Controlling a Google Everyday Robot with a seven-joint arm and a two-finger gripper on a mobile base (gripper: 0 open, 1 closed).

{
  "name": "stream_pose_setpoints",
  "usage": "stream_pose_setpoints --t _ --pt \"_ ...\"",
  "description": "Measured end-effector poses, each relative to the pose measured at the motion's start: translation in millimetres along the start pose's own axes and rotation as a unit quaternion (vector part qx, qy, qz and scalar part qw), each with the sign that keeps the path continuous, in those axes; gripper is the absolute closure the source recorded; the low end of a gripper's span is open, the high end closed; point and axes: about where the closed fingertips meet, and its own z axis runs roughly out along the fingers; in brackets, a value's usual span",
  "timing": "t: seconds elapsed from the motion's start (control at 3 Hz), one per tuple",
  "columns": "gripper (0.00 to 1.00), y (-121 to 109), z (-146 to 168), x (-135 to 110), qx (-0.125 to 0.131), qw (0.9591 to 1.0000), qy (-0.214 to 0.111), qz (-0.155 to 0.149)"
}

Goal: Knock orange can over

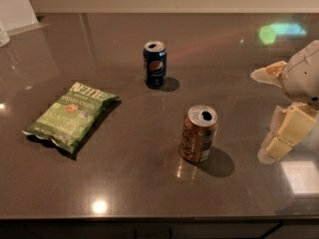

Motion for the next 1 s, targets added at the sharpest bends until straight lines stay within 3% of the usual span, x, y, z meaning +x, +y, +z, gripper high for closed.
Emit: stream_pose_setpoints --t 0.33,1.0 --pt "0.0 6 23 -10 -0.015 0.9982 -0.058 0.0" --pt "0.0 5 51 -37 -0.02 0.9878 -0.154 -0.005"
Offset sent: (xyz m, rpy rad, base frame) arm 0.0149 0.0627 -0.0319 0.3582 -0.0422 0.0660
